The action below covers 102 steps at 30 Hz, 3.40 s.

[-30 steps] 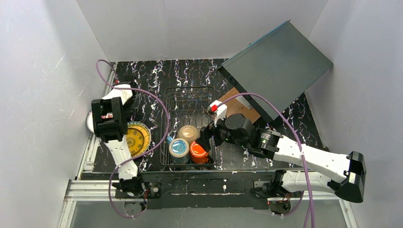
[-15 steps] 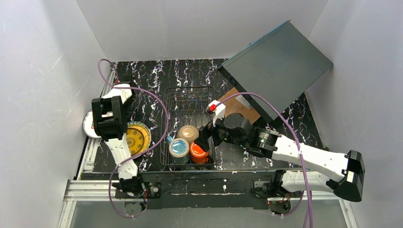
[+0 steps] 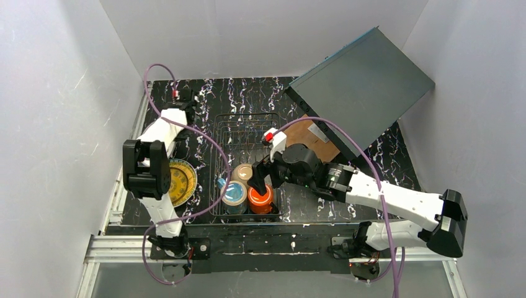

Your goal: Load the mixed dishes into the dish rack

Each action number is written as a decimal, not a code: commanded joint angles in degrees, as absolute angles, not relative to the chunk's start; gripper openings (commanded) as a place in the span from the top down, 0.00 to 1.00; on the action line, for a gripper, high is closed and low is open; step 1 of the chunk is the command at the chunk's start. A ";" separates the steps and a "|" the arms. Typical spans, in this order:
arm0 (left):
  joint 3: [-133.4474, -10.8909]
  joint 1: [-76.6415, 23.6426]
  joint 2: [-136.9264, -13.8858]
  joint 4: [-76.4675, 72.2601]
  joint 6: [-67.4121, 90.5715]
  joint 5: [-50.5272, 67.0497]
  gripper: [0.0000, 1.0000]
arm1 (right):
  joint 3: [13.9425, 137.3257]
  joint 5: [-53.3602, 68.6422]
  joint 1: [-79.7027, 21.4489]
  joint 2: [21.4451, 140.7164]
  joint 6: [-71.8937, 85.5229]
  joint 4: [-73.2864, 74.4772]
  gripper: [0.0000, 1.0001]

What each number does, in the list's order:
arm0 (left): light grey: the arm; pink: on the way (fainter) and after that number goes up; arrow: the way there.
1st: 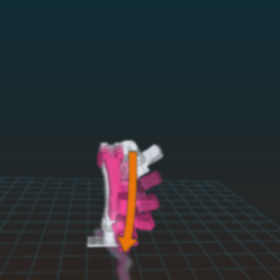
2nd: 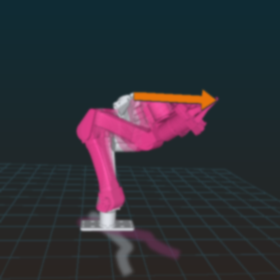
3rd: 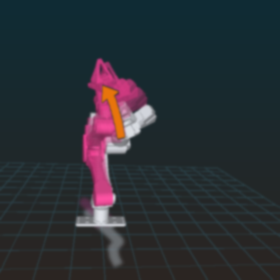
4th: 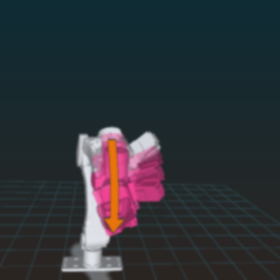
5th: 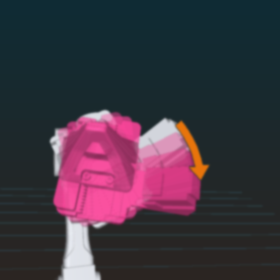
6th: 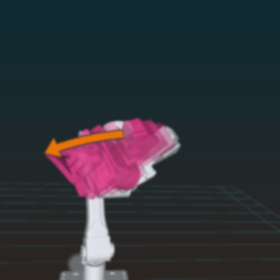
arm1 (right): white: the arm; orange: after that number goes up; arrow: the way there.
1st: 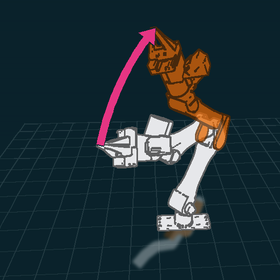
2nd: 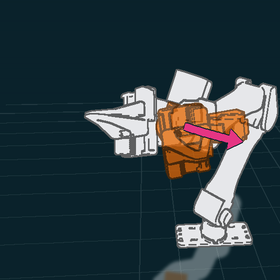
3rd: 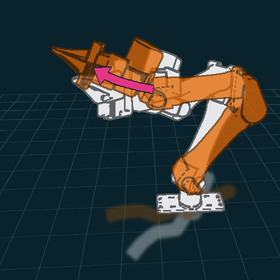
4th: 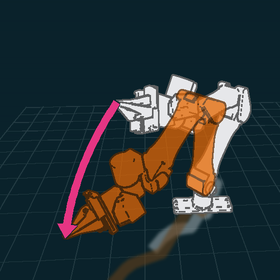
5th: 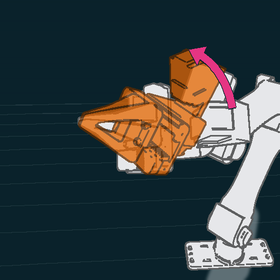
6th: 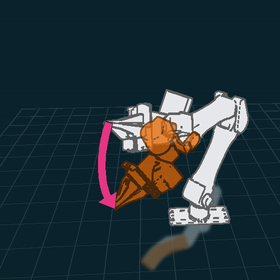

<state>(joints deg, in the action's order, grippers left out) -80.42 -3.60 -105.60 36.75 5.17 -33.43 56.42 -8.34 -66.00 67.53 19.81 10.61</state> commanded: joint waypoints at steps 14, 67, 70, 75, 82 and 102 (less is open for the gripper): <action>-70.05 -7.71 -80.17 27.65 8.62 -8.55 1.00 | 67.91 -9.59 -65.27 76.15 26.98 14.46 0.00; -60.39 -29.62 -51.86 15.89 77.92 14.52 1.00 | 72.66 -72.30 -78.14 88.26 -18.62 -8.78 0.98; -59.73 -29.62 -52.22 15.40 77.66 13.61 1.00 | 74.37 -73.66 -78.13 89.65 -18.43 -8.46 0.99; -59.33 -29.62 -52.55 14.10 75.99 13.43 0.67 | 74.67 -75.78 -77.75 89.62 -13.48 -4.75 0.99; -68.44 -29.62 -50.73 27.59 56.27 2.78 0.18 | 75.18 -74.37 -76.95 86.74 -1.51 8.42 0.99; -62.71 -29.54 -42.60 16.65 0.46 -44.75 0.02 | 104.27 -68.63 -66.49 100.96 45.83 67.93 0.99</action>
<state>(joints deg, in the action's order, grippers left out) -69.87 -29.47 -42.89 27.86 13.08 -35.70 94.13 -66.39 -67.90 95.74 31.42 51.40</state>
